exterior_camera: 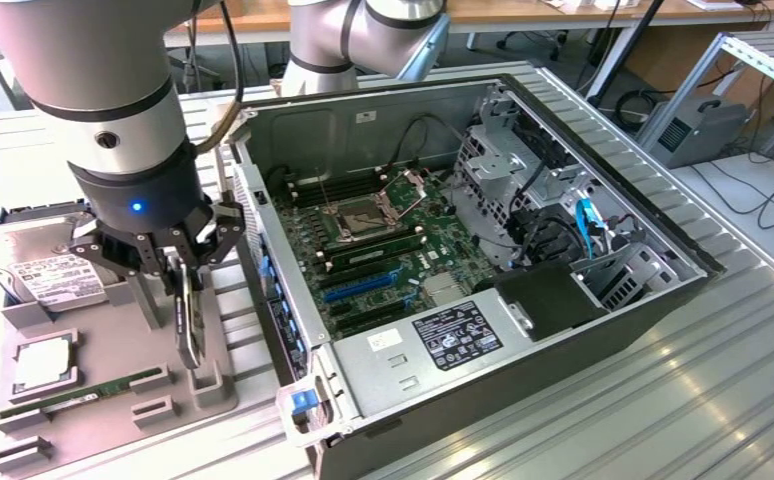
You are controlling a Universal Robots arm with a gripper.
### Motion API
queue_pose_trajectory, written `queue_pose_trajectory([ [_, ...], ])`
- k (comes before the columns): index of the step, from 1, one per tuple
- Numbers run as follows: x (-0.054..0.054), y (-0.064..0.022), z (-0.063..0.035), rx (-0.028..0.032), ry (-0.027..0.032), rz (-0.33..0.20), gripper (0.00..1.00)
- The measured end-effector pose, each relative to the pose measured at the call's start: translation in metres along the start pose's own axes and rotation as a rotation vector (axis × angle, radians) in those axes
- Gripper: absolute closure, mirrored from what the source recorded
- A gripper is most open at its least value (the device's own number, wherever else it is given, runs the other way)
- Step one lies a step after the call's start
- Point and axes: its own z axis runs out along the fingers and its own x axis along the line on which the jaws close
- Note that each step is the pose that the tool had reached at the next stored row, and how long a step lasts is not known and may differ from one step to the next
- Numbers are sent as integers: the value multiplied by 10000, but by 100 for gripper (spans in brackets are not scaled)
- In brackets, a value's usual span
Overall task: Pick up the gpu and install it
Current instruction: 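Pick up the gpu and move the gpu toward the slot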
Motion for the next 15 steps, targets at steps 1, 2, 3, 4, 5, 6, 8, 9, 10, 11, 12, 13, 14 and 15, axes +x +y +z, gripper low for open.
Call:
queue_pose_trajectory([
  [1,0,0,-4,0,0,0,72],
  [2,0,1,-9,0,0,1,72],
  [3,0,1,-15,0,1,0,72],
  [4,0,1,-18,0,0,0,72],
  [5,0,1,-23,-1,-1,0,72],
  [6,-1,1,-28,0,0,1,72],
  [8,-1,2,-36,0,0,1,72],
  [9,-1,2,-41,0,0,0,72],
  [10,-1,2,-46,0,0,0,72],
  [11,-1,2,-51,1,0,1,72],
  [12,-1,2,-56,0,0,1,72],
  [13,-1,3,-62,0,0,0,72],
  [14,-2,3,-66,0,0,1,72],
  [15,-2,3,-71,0,0,1,72],
])
